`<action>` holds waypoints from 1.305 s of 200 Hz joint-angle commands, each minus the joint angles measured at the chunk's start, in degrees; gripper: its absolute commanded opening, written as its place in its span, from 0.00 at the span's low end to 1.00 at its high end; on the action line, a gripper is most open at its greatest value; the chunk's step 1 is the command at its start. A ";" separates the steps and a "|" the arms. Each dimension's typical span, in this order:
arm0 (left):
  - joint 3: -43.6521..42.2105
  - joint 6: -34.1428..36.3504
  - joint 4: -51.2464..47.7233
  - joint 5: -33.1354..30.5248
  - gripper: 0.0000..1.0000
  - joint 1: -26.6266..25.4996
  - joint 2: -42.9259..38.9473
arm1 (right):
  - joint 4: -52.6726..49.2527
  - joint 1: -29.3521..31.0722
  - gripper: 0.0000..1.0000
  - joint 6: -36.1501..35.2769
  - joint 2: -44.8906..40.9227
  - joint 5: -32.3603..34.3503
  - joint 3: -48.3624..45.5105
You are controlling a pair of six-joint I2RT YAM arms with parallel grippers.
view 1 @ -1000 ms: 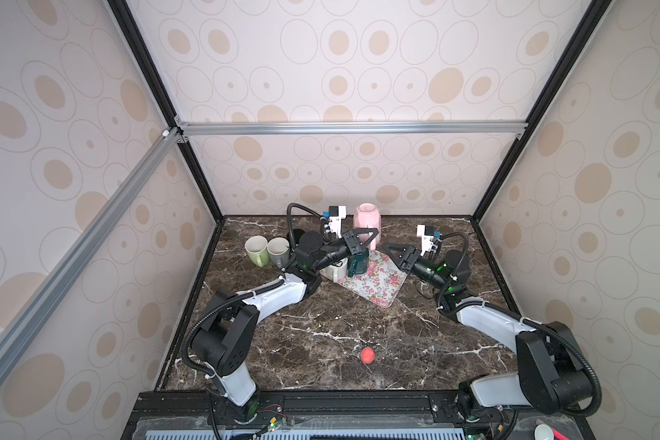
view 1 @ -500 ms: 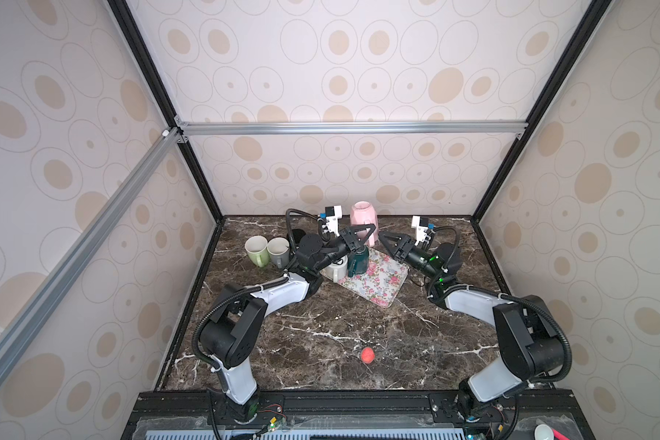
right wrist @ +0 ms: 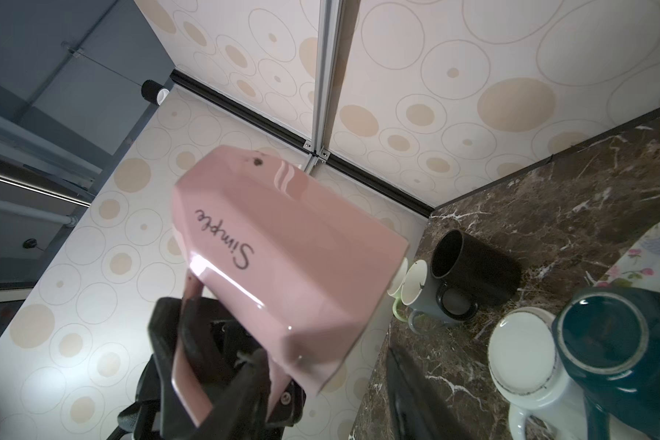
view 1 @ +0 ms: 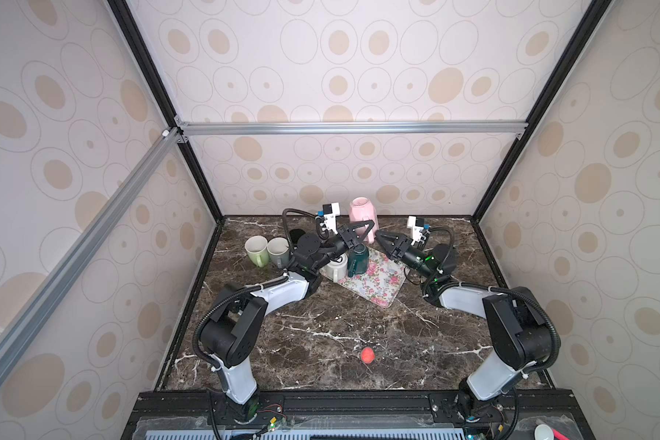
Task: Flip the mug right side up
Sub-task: 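Move the right gripper to the pink mug's handle beside the left gripper, then close the right gripper on the pink mug while the left gripper opens and releases it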
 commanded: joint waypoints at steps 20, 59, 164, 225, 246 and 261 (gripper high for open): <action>4.62 -0.73 9.57 1.56 0.00 0.19 -0.54 | 6.06 0.47 0.51 1.75 0.30 0.25 -1.19; 3.33 -4.15 12.98 1.48 0.00 0.22 0.49 | 8.59 0.71 0.51 2.66 0.60 0.21 -0.07; 0.96 -12.27 20.06 0.34 0.00 -0.02 4.21 | 10.82 3.62 0.28 0.99 2.66 1.03 5.02; 0.00 -19.20 23.63 -1.45 0.00 0.05 5.83 | 10.93 6.32 0.29 -4.59 2.12 1.82 8.10; 0.14 -20.38 24.12 -1.78 0.00 0.02 5.74 | 10.89 7.26 0.33 -7.14 1.90 1.87 9.08; 0.14 -20.58 23.58 -1.58 0.00 0.03 5.19 | 10.89 7.68 0.41 -8.53 1.97 1.99 9.78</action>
